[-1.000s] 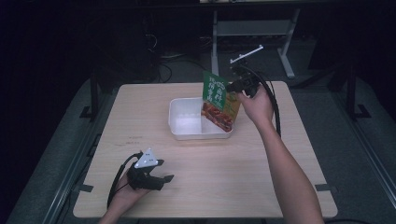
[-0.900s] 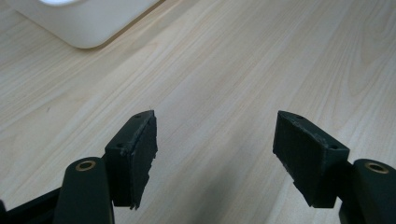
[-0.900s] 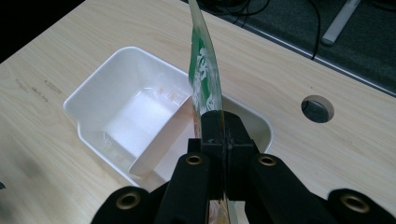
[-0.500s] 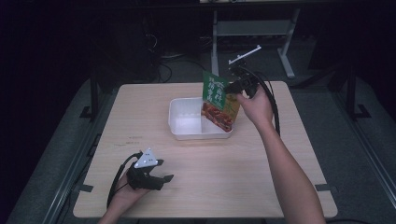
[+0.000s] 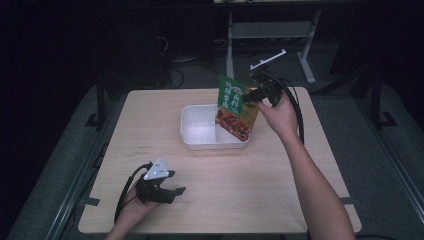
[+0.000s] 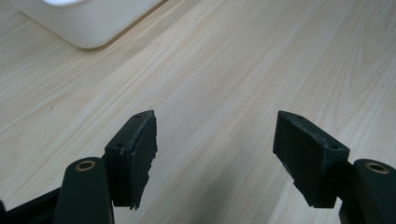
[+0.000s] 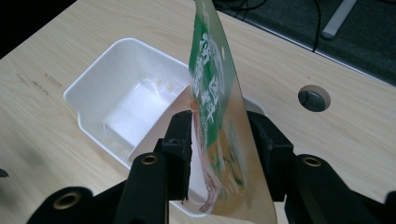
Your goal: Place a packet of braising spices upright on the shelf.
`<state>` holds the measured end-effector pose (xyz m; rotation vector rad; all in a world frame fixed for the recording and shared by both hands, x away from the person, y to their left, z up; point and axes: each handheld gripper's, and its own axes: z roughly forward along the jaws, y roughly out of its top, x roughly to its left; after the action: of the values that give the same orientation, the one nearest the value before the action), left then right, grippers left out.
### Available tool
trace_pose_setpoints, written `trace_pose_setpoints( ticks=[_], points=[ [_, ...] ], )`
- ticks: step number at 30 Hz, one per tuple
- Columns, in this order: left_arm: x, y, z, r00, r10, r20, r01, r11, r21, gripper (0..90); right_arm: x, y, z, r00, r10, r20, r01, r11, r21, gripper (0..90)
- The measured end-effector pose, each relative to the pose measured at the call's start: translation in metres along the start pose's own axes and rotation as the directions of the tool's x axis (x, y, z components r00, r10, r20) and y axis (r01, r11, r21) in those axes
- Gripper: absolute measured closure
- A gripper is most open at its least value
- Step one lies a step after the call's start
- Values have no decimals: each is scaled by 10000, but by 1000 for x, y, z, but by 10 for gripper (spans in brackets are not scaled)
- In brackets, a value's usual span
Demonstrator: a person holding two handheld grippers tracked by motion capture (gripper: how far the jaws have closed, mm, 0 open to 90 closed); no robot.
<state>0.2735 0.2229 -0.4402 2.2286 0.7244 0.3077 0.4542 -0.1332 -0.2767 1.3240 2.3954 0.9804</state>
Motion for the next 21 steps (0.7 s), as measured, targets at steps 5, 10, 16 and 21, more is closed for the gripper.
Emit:
trace_pose_setpoints(
  ticks=[5, 10, 16, 21],
  points=[
    [2, 0, -1, 10000, -15, -28, 15, 10000, 33, 296, -3, -7, -4, 9998, 84, -152, -84, 10000, -21, 598],
    [1, 0, -1, 10000, -65, -53, 65, 10000, -9, 296, -5, -15, -7, 9996, 102, -280, -101, 9999, 29, 581],
    [3, -1, -2, 10000, -71, -69, 72, 10000, 13, 296, -11, -27, -9, 9990, 254, -381, -252, 9997, 76, 561],
    [3, -1, -2, 9999, -70, -80, 70, 10000, 34, 296, -15, -38, -12, 9978, 412, -525, -410, 9991, 52, 552]
  ],
)
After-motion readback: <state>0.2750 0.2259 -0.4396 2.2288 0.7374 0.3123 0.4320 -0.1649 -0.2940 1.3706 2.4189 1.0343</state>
